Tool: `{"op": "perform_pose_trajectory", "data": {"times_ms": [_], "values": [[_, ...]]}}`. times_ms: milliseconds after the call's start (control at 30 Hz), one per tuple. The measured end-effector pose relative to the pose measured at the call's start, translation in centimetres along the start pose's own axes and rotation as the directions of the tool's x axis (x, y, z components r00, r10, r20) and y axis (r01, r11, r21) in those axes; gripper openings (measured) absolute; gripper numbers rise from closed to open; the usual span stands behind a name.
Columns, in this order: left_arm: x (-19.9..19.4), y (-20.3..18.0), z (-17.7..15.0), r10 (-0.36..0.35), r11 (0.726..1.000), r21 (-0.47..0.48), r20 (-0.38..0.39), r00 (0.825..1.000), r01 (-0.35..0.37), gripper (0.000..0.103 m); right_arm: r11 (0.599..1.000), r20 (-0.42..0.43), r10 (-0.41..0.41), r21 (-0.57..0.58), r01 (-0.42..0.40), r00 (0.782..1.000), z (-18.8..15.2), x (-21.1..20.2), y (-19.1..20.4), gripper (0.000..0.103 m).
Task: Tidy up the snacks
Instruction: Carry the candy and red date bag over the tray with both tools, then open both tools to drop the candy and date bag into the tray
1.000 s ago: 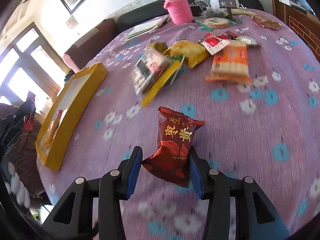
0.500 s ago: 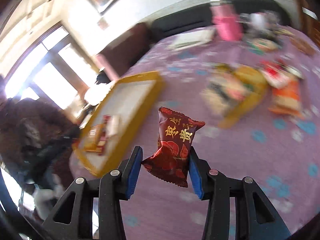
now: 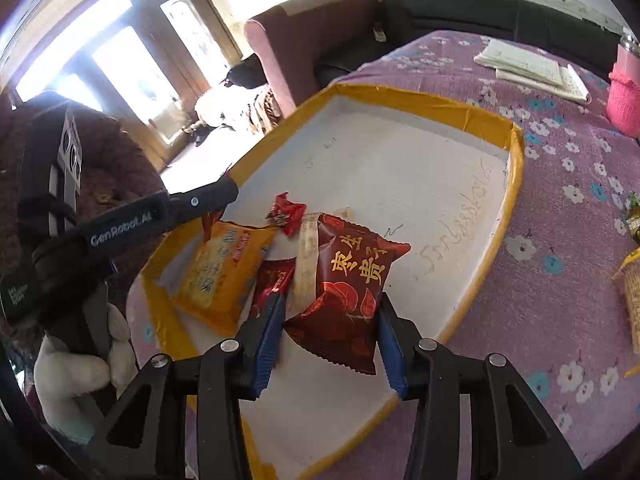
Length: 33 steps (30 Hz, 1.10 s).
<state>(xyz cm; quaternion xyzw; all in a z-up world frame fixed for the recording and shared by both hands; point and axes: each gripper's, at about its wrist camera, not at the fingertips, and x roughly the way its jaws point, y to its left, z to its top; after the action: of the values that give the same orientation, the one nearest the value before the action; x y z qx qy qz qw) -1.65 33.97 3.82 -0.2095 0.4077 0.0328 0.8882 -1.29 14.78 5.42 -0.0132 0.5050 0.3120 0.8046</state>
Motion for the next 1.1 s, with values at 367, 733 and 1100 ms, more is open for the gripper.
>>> {"op": "perform_pose_trajectory", "data": {"times_ms": [367, 733, 1100], "values": [[0.1, -1.0, -0.5, -0.027, 1.000, 0.012, -0.021, 0.999, 0.027, 0.025, 0.999, 0.014, -0.033, -0.023, 0.033, 0.999, 0.2, 1.1, 0.4, 0.059], [-7.5, -5.5, -3.5, -0.097, 0.995, -0.021, 0.114, 0.989, 0.100, 0.075, 0.999, 0.218, 0.012, 0.031, -0.020, 0.976, -3.7, -7.1, -1.8, 0.067], [-10.5, -12.7, -6.5, -0.210, 0.976, 0.084, 0.127, 0.970, 0.200, 0.076, 0.982, 0.349, -0.095, 0.184, 0.031, 0.932, -8.5, -15.2, -9.6, 0.070]]}}
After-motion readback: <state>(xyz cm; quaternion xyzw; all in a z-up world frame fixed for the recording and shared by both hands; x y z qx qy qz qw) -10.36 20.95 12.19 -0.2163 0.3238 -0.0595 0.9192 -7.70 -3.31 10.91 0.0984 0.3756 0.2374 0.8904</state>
